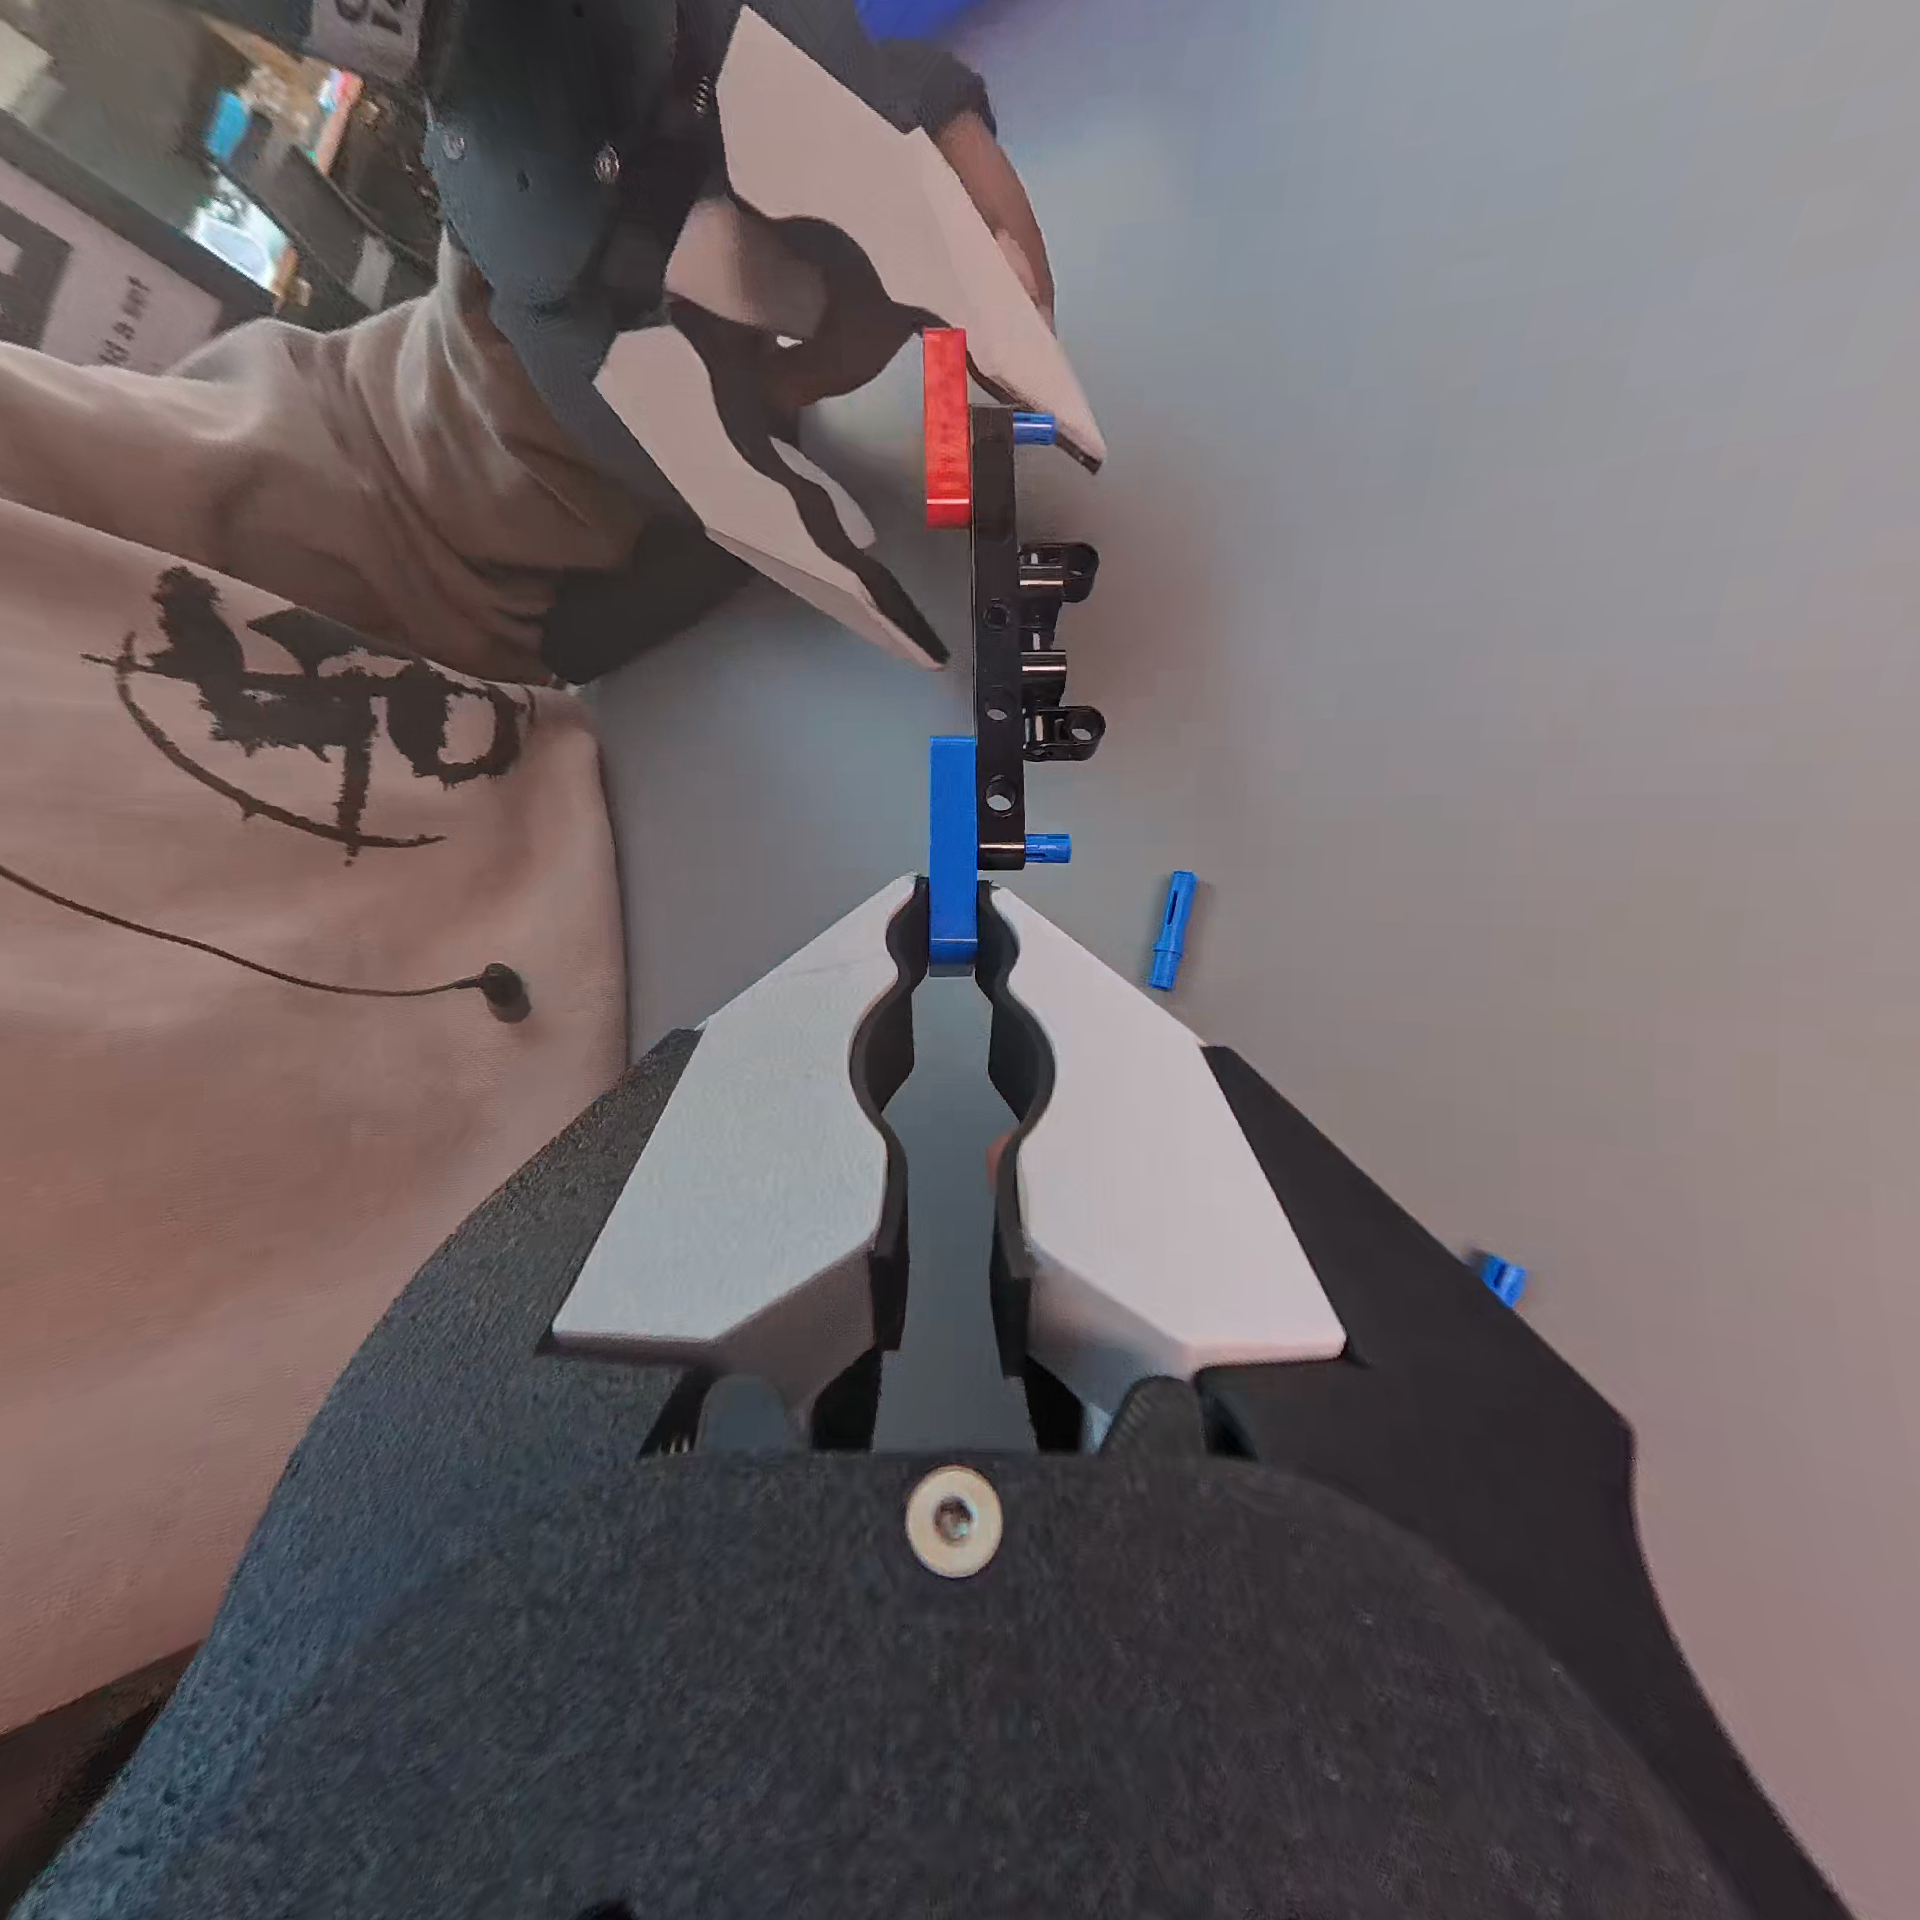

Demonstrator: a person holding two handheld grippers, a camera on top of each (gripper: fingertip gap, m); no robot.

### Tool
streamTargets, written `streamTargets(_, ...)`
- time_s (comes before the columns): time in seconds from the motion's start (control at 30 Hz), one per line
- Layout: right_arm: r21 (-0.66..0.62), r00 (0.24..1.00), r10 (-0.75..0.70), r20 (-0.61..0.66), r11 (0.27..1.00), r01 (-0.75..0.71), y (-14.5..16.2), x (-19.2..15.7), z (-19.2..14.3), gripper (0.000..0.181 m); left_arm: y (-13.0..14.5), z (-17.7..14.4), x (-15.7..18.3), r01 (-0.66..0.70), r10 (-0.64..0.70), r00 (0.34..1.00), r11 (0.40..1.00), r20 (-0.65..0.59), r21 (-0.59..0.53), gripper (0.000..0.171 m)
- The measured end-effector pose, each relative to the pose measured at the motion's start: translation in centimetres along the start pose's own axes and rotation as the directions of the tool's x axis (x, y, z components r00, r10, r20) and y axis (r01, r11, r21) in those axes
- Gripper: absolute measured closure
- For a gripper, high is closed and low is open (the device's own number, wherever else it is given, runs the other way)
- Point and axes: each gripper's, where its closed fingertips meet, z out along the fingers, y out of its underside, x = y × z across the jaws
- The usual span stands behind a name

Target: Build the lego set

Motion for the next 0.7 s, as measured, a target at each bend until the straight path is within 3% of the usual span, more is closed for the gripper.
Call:
streamTargets(0.17, -0.073, 0.991, 0.079, 0.105, 0.995, -0.071, 1.4, -0.8, 0.8, 0.176, 0.8, 0.0, 0.2, -0.077, 0.079, 0.996, 0.996, 0.036, -0.035, 0.129)
streamTargets(0.27, -0.093, 0.974, 0.158, 0.159, 0.985, -0.145, 1.7, -1.5, 1.2, 0.176, 0.2, -0.4, 1.4, -0.111, 0.111, 0.994, 0.994, -0.006, 0.009, 0.15)
streamTargets(0.3, -0.096, 0.968, 0.186, 0.17, 0.98, -0.171, 1.7, -1.5, 1.3, 0.176, 0.4, -0.4, 1.6, -0.11, 0.11, 0.994, 0.994, -0.015, -0.005, 0.15)
streamTargets(0.4, -0.073, 0.965, 0.197, 0.172, 0.98, -0.187, 1.3, -1.5, 1.1, 0.166, 0.9, -0.4, 1.6, 0.013, -0.015, 0.998, 0.999, -0.057, -0.048, 0.151)
streamTargets(0.53, 0.04, 1.0, 0.006, 0.008, 0.999, -0.006, -0.3, -0.2, -1.4, 0.157, 1.3, -0.6, 1.7, 0.314, -0.326, 0.935, 0.944, -0.142, -0.102, 0.151)
streamTargets(0.63, -0.004, 0.944, -0.179, -0.276, 0.983, 0.185, 0.0, 2.2, -2.7, 0.162, 1.5, -0.6, 1.5, 0.379, -0.393, 0.911, 0.917, -0.125, -0.123, 0.15)
streamTargets(0.7, -0.085, 0.886, -0.254, -0.387, 0.967, 0.24, 0.9, 3.2, -2.5, 0.163, 1.8, -0.4, 1.7, 0.366, -0.383, 0.917, 0.919, -0.108, -0.15, 0.15)
